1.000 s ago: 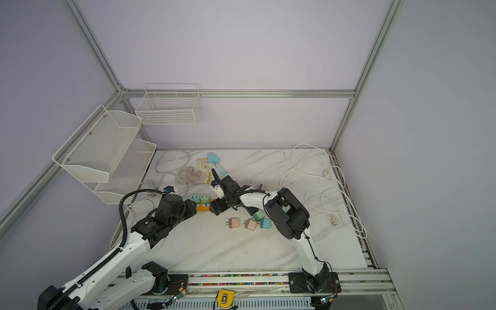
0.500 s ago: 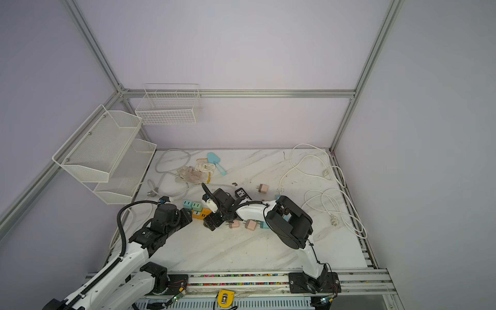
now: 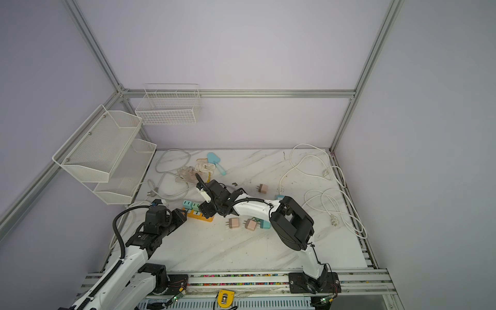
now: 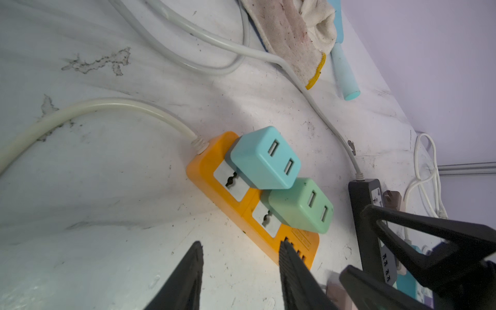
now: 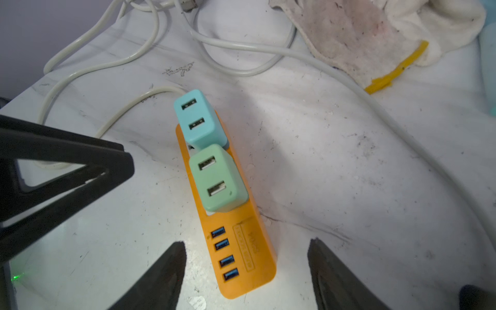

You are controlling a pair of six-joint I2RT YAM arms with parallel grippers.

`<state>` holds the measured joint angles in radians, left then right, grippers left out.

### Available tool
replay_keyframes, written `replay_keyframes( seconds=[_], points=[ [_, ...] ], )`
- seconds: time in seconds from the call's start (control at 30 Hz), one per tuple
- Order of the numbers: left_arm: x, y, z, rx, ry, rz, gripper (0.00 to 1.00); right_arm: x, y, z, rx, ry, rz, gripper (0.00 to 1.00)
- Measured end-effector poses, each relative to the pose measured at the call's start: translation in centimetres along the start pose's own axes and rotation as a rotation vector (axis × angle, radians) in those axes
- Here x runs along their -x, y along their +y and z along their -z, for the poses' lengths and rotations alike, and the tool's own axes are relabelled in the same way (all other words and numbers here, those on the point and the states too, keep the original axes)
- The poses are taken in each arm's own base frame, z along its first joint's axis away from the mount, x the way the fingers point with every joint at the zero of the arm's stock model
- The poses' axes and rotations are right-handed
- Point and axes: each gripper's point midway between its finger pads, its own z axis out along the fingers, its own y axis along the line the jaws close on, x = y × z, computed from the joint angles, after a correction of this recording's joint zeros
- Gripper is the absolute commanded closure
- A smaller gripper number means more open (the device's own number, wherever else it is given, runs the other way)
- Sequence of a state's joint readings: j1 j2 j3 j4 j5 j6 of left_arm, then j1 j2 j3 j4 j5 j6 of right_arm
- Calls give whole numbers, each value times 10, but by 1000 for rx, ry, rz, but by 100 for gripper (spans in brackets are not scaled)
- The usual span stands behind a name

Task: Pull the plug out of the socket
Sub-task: 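Lower the right gripper onto the green adapter while the left gripper holds the orange strip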

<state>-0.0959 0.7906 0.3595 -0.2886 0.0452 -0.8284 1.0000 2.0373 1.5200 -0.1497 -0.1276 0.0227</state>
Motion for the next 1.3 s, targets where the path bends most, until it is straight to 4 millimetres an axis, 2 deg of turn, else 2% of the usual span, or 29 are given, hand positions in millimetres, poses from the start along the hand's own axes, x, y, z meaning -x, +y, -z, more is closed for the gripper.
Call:
replay_keyframes(
  seconds=[0.13,0.43,0.83,1.03,1.3],
  points=[
    [-3,4,-6,-11,21,29,55,6,6,-11,-10,-6,40,32],
    [-12,7,-18,-46,62,94,56,2,7,-36,-24,21,99,38],
    [-13,2,-30,-87,89,130,58,5,12,-53,-6,21,150,49],
    [-24,11,-34,-72,118,149,58,-3,13,-64,13,42,166,54],
    [-34,18,-35,-62,139,161,58,-8,14,-68,22,57,184,64]
  ],
)
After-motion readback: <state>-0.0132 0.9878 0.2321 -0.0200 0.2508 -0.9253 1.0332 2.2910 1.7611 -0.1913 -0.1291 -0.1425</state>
